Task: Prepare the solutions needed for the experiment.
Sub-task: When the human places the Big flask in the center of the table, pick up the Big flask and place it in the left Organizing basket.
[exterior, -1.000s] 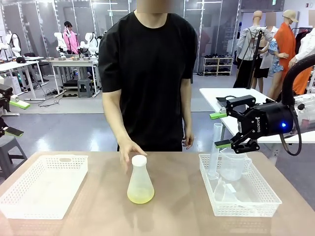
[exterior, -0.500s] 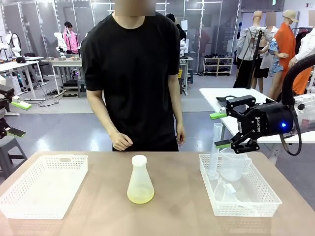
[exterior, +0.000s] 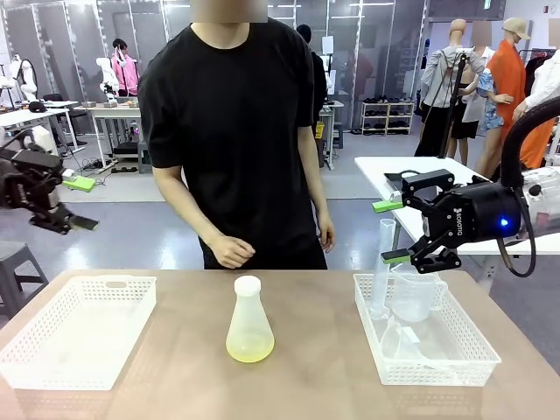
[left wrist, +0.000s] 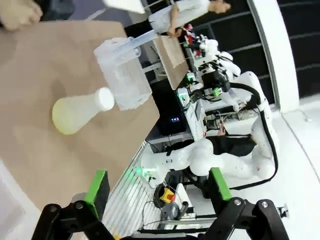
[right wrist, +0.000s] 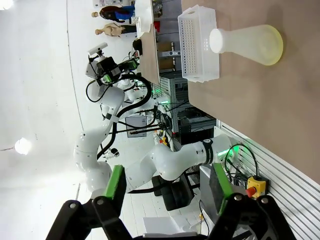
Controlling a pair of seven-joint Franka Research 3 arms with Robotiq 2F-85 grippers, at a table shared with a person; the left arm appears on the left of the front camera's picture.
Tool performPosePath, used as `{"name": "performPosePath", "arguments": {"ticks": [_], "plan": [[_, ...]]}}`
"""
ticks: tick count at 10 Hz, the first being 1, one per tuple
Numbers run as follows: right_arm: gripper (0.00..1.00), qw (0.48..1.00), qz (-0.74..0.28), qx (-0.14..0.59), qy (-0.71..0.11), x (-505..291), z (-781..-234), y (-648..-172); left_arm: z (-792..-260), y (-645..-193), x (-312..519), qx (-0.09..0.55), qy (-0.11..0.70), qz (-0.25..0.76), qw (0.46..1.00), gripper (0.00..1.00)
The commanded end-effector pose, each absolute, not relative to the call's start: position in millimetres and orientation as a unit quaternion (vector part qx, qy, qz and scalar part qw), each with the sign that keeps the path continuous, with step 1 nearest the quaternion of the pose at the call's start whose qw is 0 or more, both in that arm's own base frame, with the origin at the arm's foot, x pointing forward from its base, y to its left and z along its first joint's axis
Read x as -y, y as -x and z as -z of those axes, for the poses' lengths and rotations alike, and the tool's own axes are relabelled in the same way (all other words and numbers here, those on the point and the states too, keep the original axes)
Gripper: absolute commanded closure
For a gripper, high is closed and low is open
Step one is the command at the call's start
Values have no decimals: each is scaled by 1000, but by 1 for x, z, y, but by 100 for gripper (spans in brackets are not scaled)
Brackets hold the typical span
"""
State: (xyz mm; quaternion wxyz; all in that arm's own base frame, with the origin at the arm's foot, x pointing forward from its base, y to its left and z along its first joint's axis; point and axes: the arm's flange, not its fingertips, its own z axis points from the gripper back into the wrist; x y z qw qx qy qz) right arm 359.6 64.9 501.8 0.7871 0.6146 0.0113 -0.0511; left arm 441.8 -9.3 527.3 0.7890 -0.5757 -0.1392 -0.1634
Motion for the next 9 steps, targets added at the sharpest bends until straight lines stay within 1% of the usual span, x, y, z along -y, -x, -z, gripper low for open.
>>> {"name": "performPosePath", "arguments": {"ticks": [1,4,5,7,8,9], "plan": [[15,785,51,-8,-617,-65,-502,-358,-524,-461,29,170,589,199,765,0],[15,785,51,-8,-617,-65,-502,-358,-508,-476,70,224,549,279,756,0],[15,785,51,-8,-617,-65,-502,-358,-502,-479,79,220,546,290,755,0],[15,785,51,-8,-617,-65,-502,-358,-501,-481,84,213,530,286,769,0],[15,785,51,-8,-617,-65,-502,-358,-501,-474,83,206,551,287,756,0],[15,785,51,-8,-617,-65,-502,-358,-501,-474,83,206,551,287,756,0]]}}
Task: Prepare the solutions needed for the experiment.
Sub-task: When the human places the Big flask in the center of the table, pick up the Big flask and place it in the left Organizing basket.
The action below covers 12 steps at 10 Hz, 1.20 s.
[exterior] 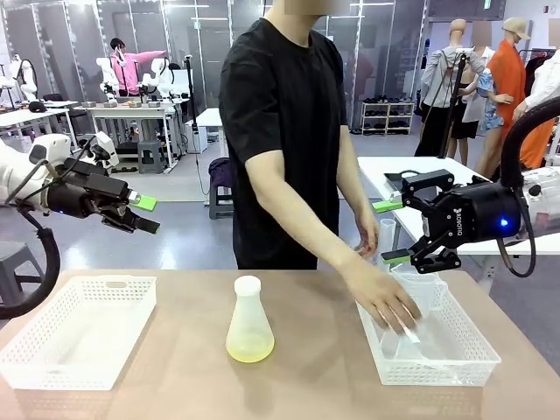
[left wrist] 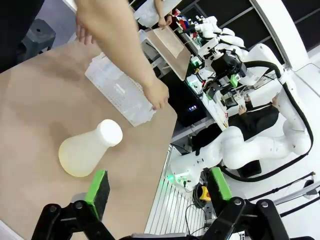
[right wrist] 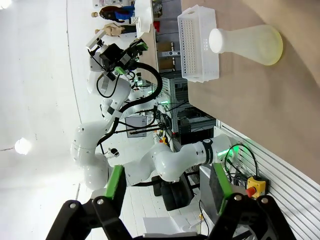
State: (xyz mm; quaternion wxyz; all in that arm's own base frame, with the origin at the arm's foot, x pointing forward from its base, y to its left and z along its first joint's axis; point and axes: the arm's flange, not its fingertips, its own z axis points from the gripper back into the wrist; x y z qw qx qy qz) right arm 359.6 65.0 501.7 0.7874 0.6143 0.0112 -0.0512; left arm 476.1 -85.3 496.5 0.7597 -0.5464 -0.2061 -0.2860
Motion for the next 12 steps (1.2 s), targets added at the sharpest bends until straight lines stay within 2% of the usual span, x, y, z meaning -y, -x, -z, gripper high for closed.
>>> {"name": "performPosePath", "arguments": {"ticks": [1,7,9,11,12], "plan": [[15,785,51,-8,-617,-65,-502,-358,-501,-474,83,206,551,287,756,0],[15,785,51,-8,-617,-65,-502,-358,-497,-476,84,207,547,286,760,0],[15,785,51,-8,-617,-65,-502,-358,-461,-500,105,233,533,395,711,0],[15,785,51,-8,-617,-65,-502,-358,-437,-518,119,310,518,463,649,0],[15,785,51,-8,-617,-65,-502,-358,-427,-527,123,345,472,499,640,0]]}}
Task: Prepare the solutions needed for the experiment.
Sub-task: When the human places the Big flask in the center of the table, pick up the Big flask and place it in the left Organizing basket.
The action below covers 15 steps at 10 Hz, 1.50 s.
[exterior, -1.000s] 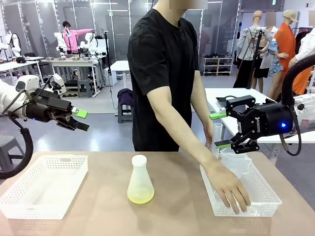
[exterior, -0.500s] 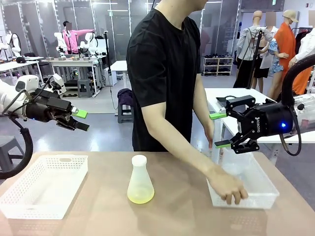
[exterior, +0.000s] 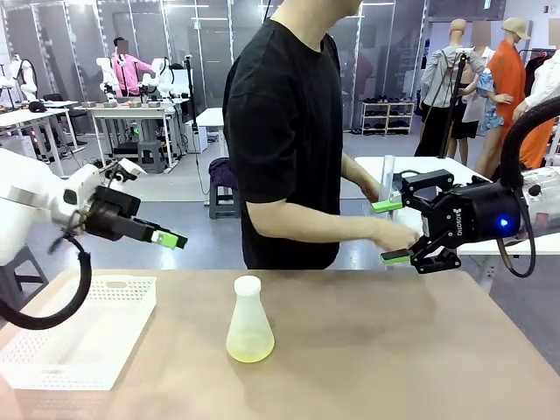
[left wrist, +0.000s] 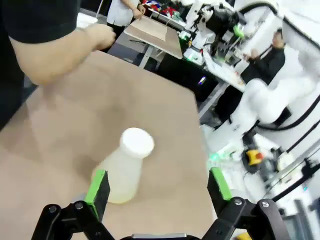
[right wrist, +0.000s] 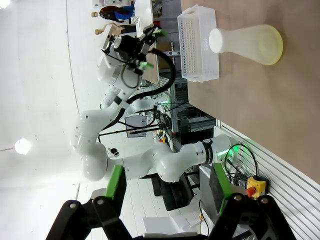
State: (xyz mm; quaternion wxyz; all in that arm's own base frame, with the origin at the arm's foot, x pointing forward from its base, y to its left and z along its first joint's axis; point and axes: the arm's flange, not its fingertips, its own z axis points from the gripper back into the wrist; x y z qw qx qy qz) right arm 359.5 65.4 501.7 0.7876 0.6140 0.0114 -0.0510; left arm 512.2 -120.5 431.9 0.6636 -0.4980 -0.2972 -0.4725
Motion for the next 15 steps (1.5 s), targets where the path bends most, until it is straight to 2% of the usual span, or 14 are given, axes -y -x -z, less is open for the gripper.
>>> {"name": "performPosePath", "arguments": {"ticks": [1,2,3,4,5,6,11,12,15], "plan": [[15,785,51,-8,-617,-65,-502,-358,-418,-534,124,388,434,528,618,0],[15,785,51,-8,-617,-65,-502,-358,-412,-539,126,427,410,540,597,0],[15,785,51,-8,-617,-65,-502,-358,-408,-542,127,437,385,557,592,0],[15,785,51,-8,-617,-65,-502,-358,-406,-543,125,413,397,556,602,0],[15,785,51,-8,-617,-65,-502,-358,-414,-538,117,330,445,549,625,0],[15,785,51,-8,-617,-65,-502,-358,-408,-542,119,416,397,558,599,0],[15,785,51,-8,-617,-65,-502,-358,-406,-540,117,400,404,559,604,0],[15,785,51,-8,-617,-65,-502,-358,-397,-560,117,450,348,608,554,0],[15,785,51,-8,-617,-65,-502,-358,-385,-581,109,530,337,645,435,0]]}}
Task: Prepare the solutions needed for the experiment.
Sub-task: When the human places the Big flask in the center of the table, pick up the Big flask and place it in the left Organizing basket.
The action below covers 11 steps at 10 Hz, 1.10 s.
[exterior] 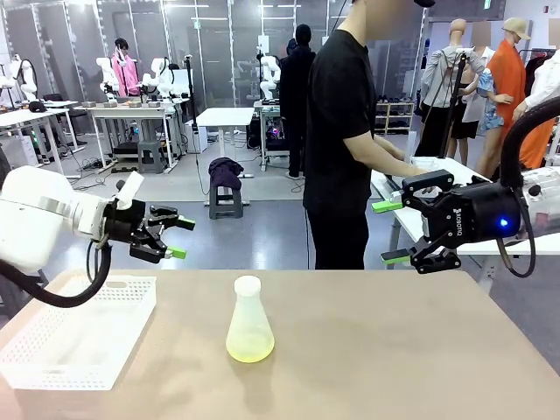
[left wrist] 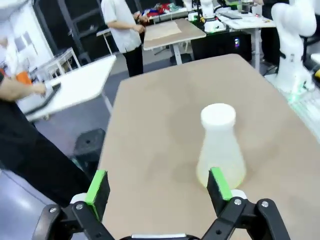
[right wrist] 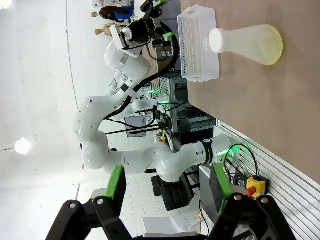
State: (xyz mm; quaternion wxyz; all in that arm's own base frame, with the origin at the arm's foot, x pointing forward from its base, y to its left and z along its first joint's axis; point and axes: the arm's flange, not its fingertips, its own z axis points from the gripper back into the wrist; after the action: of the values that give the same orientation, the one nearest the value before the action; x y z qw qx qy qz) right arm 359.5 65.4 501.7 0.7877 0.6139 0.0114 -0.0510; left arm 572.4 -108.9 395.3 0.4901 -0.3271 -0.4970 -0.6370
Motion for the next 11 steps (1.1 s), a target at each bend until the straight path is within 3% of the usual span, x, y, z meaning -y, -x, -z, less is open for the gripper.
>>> {"name": "performPosePath", "arguments": {"ticks": [1,2,6,8,11], "plan": [[15,785,51,-8,-617,-65,-502,-358,-381,-583,110,509,346,663,426,0],[15,785,51,-8,-617,-65,-502,-358,-395,-572,109,497,327,637,490,0],[15,785,51,-8,-617,-65,-502,-358,-389,-578,108,503,330,643,474,0],[15,785,51,-8,-617,-65,-502,-358,-368,-597,118,450,391,641,484,0],[15,785,51,-8,-617,-65,-502,-358,-350,-582,144,377,435,668,472,0]]}}
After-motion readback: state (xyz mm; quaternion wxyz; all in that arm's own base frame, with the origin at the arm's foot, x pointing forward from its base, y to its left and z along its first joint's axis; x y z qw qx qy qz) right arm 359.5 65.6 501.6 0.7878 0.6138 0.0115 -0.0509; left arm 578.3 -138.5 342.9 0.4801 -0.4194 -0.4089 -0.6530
